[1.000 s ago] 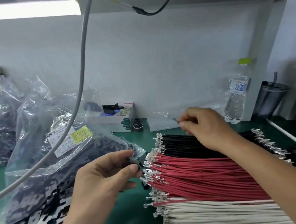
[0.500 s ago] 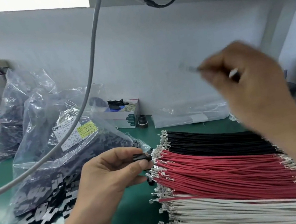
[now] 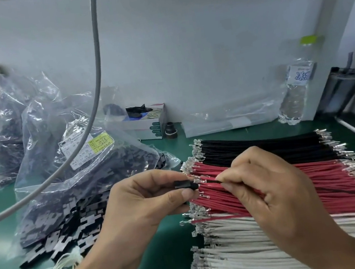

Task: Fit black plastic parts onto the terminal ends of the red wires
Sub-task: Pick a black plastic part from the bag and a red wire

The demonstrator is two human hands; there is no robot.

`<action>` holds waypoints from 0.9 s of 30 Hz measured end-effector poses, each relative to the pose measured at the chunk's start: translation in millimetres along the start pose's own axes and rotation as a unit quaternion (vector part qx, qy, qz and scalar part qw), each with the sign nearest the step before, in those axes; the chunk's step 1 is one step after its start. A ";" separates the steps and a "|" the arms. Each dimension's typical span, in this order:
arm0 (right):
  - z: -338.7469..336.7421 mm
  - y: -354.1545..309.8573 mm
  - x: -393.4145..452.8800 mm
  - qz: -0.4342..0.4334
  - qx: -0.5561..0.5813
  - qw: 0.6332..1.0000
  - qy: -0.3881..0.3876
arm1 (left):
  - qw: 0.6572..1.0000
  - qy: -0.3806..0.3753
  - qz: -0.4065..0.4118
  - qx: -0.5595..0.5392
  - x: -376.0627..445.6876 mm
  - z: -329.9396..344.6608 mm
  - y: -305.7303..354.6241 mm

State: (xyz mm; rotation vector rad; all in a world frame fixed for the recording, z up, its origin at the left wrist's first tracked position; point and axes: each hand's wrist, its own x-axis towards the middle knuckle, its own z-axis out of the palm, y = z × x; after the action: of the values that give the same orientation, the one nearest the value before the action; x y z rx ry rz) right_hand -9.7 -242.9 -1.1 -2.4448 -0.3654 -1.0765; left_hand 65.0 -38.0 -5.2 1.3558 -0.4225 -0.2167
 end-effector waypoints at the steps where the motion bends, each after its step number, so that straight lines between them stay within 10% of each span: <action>1: -0.3 -0.1 -0.7 0.001 0.002 1.000 -0.001 | 1.000 -0.003 -0.001 0.001 -0.6 0.2 -0.4; 27: 9.7 -5.6 -6.3 -0.001 0.032 0.999 -0.019 | 0.999 -0.023 0.000 0.037 -6.3 4.6 -9.9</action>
State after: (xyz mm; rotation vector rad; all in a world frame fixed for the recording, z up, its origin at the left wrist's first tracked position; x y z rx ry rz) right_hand -10.0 -233.6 -10.1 -2.4119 -0.4087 -1.0059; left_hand 58.3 -41.7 -15.2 1.4251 -0.4722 -0.2353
